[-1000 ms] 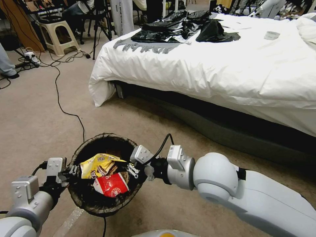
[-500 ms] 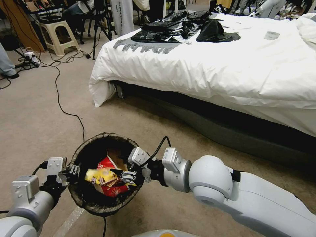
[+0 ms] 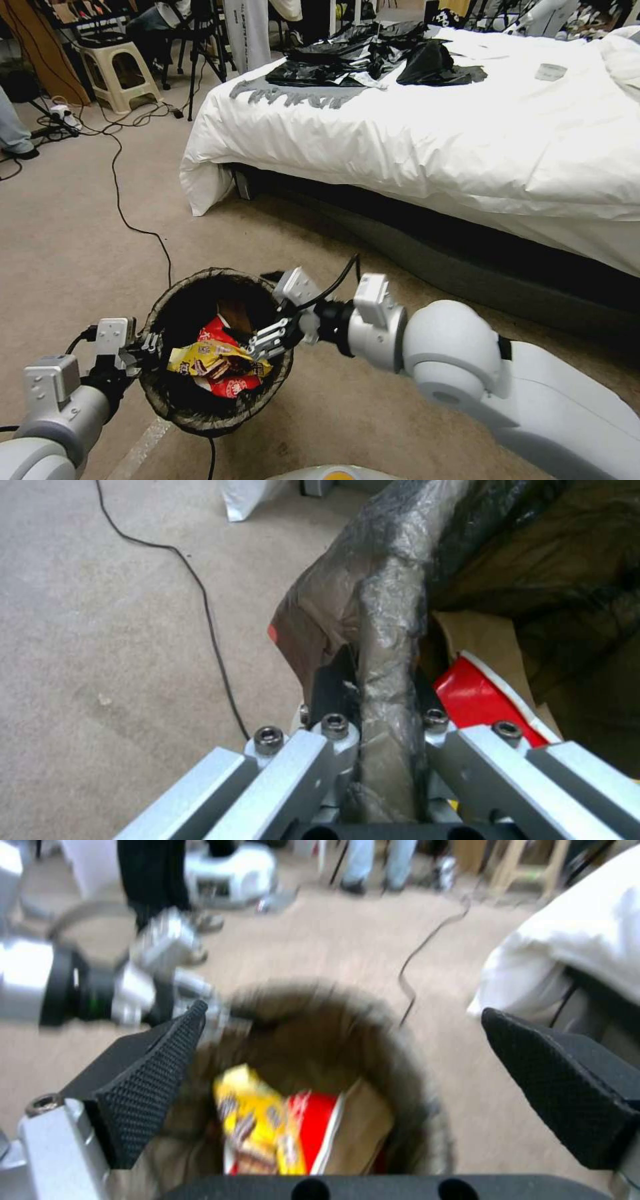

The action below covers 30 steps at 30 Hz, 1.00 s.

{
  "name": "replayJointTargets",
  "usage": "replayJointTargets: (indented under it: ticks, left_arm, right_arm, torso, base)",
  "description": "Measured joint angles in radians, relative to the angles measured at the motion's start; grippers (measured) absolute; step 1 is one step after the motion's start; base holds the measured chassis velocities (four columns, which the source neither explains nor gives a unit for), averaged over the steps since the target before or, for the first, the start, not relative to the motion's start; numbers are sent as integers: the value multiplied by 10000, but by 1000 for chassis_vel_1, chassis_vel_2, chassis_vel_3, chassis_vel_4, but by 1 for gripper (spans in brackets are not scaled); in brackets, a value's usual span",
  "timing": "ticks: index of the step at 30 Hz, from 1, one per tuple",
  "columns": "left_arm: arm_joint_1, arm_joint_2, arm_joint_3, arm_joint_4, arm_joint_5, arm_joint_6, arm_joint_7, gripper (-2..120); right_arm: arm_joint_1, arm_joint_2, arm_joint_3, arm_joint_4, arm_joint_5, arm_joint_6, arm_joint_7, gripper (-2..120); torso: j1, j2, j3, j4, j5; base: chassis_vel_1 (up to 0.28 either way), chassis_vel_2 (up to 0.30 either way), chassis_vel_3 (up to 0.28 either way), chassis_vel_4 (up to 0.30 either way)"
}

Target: Pick up the trash bin, then pick up the garbage from the floor and place it into the trash bin.

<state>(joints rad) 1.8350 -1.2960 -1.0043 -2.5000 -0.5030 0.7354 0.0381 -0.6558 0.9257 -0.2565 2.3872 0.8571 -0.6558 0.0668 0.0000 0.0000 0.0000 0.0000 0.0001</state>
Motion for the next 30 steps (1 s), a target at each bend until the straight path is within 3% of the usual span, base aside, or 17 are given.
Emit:
replayJointTargets:
  ticks: [3, 8, 11, 12, 17, 19, 20, 23, 30]
  left_arm:
    - [-3, -27, -18, 0, -1, 0, 4, 1]
    - [46, -94, -113, 0, -3, 0, 7, 1]
    - [96, -211, -254, 0, -3, 0, 7, 1]
    - [96, -211, -254, 0, -3, 0, 7, 1]
    - [100, -261, -262, 0, 0, 0, 3, 1]
    - [114, -262, -266, 0, 0, 0, 2, 1]
    - [114, -262, -266, 0, 0, 0, 2, 1]
    - [122, -269, -282, 0, -2, 0, 2, 1]
    - [122, -382, -268, 0, 23, 0, 2, 1]
  right_arm:
    - [-287, -228, 654, 372, 343, 1187, 950, 100]
    - [-1092, -409, 1458, 382, -17, 2291, 1304, 100]
    - [-2270, -482, 2733, 331, -327, 3123, 1800, 100]
    - [-2270, -482, 2733, 331, -327, 3123, 1800, 100]
    - [-4152, -361, 4937, 156, -1593, 3785, 1773, 100]
    - [-5622, -152, 6159, 37, -2546, 4164, 1361, 100]
    - [-5622, -152, 6159, 37, -2546, 4164, 1361, 100]
    - [-7499, 410, 7351, -121, -3756, 4820, 862, 100]
    - [-9437, 1942, 8168, -397, -5942, 5951, 197, 100]
  torso:
    - [0, 0, 0, 0, -1]
    - [-1, 0, 0, 2, 1]
    - [-1, 0, 0, 0, 1]
    - [-1, 0, 0, 0, 1]
    - [-1, 0, 0, 1, 0]
    - [-1, 0, 0, 0, 1]
    - [-1, 0, 0, 0, 1]
    - [-2, 0, 0, -6, 1]
    - [-2, 0, -1, 1, -1]
  base:
    - [0, 0, 0, 0]
    - [0, 0, 0, 0]
    - [0, 0, 0, 0]
    - [0, 0, 0, 0]
    - [0, 0, 0, 0]
    - [0, 0, 0, 0]
    - [0, 0, 0, 0]
    - [0, 0, 0, 0]
    - [0, 0, 0, 0]
